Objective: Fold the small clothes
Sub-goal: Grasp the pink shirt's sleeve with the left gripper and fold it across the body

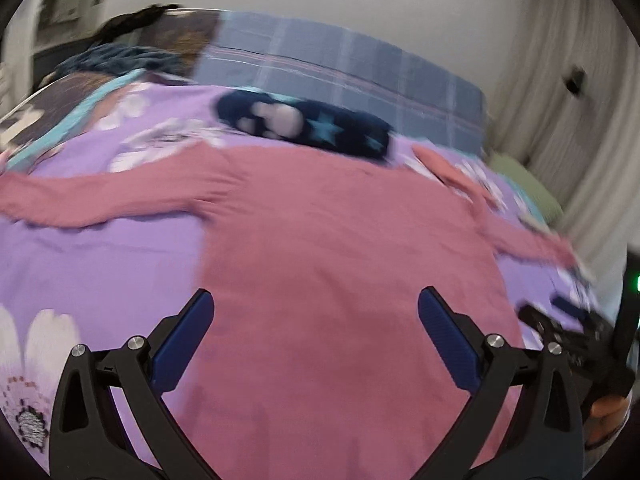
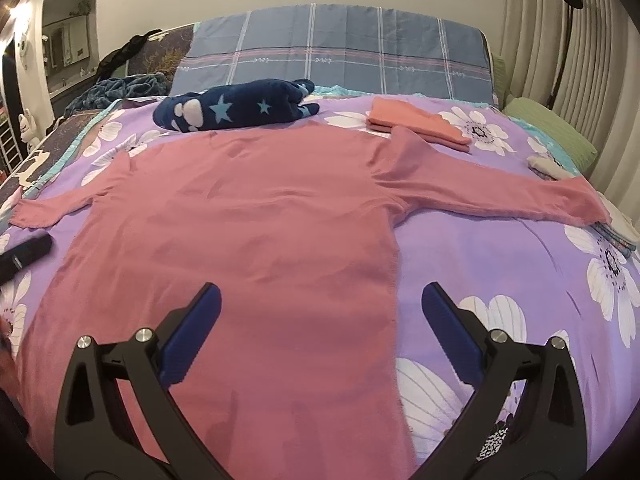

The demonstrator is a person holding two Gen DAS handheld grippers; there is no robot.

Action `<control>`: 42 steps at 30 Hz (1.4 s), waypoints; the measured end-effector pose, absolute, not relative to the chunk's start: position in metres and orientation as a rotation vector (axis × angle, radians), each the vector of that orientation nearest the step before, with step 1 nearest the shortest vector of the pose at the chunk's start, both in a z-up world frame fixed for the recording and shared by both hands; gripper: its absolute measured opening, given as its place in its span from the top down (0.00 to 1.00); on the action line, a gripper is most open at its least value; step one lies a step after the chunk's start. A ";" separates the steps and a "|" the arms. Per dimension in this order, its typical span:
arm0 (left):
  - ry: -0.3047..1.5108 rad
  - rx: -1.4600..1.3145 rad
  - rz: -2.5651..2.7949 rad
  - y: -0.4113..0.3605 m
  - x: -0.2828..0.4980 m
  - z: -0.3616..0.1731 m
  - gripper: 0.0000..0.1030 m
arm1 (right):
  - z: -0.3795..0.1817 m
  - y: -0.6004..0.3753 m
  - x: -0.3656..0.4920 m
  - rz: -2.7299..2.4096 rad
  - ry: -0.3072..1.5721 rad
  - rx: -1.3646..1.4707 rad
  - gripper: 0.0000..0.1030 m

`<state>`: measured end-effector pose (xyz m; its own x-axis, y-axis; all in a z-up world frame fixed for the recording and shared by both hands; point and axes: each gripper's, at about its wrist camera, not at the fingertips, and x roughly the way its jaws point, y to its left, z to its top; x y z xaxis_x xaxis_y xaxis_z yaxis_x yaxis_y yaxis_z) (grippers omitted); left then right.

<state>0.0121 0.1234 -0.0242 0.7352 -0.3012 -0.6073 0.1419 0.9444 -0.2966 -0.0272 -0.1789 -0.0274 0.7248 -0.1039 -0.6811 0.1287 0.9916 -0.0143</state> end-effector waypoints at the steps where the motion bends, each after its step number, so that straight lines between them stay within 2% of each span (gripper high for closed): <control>1: 0.702 -0.271 -0.221 0.138 0.016 -0.024 0.12 | -0.029 -0.181 -0.026 -0.132 0.756 0.042 0.02; 2: 0.700 -0.309 -0.196 0.155 0.021 -0.025 0.21 | -0.030 -0.183 -0.025 -0.134 0.763 0.049 0.02; 3: 0.703 -0.377 -0.155 0.181 0.027 -0.028 0.27 | -0.032 -0.185 -0.024 -0.136 0.769 0.056 0.02; 5: 0.714 -0.493 -0.103 0.219 0.036 -0.036 0.50 | -0.033 -0.186 -0.023 -0.141 0.774 0.061 0.02; 7: 0.720 -0.628 -0.032 0.267 0.046 -0.050 0.60 | -0.034 -0.186 -0.023 -0.145 0.773 0.057 0.02; 13: 0.719 -0.873 0.199 0.374 0.080 -0.088 0.61 | -0.033 -0.193 -0.024 -0.168 0.769 0.059 0.02; 16: 0.712 -0.907 0.314 0.409 0.094 -0.100 0.61 | -0.032 -0.198 -0.024 -0.189 0.772 0.062 0.02; 19: 0.633 -1.039 0.370 0.446 0.105 -0.115 0.61 | -0.033 -0.206 -0.023 -0.216 0.777 0.066 0.02; 24: 0.588 -1.058 0.451 0.469 0.126 -0.109 0.61 | -0.035 -0.218 -0.021 -0.257 0.784 0.086 0.02; 25: 0.588 -1.039 0.460 0.468 0.131 -0.105 0.64 | -0.036 -0.219 -0.020 -0.260 0.784 0.089 0.02; 26: 0.589 -1.008 0.465 0.467 0.137 -0.100 0.80 | -0.036 -0.219 -0.020 -0.261 0.783 0.090 0.02; 27: 0.586 -0.991 0.454 0.463 0.140 -0.095 0.92 | -0.036 -0.220 -0.020 -0.263 0.781 0.093 0.02; 28: 0.576 -0.975 0.417 0.457 0.146 -0.087 0.99 | -0.036 -0.220 -0.019 -0.262 0.780 0.092 0.02; 33: 0.534 -0.713 0.144 0.368 0.181 -0.017 0.99 | -0.039 -0.220 -0.014 -0.255 0.794 0.091 0.02; 36: 0.538 -0.580 -0.105 0.275 0.198 0.022 0.99 | -0.037 -0.218 -0.014 -0.237 0.784 0.108 0.02; 42: 0.583 -0.298 -0.474 0.093 0.189 0.040 0.99 | -0.038 -0.221 -0.018 -0.254 0.780 0.087 0.02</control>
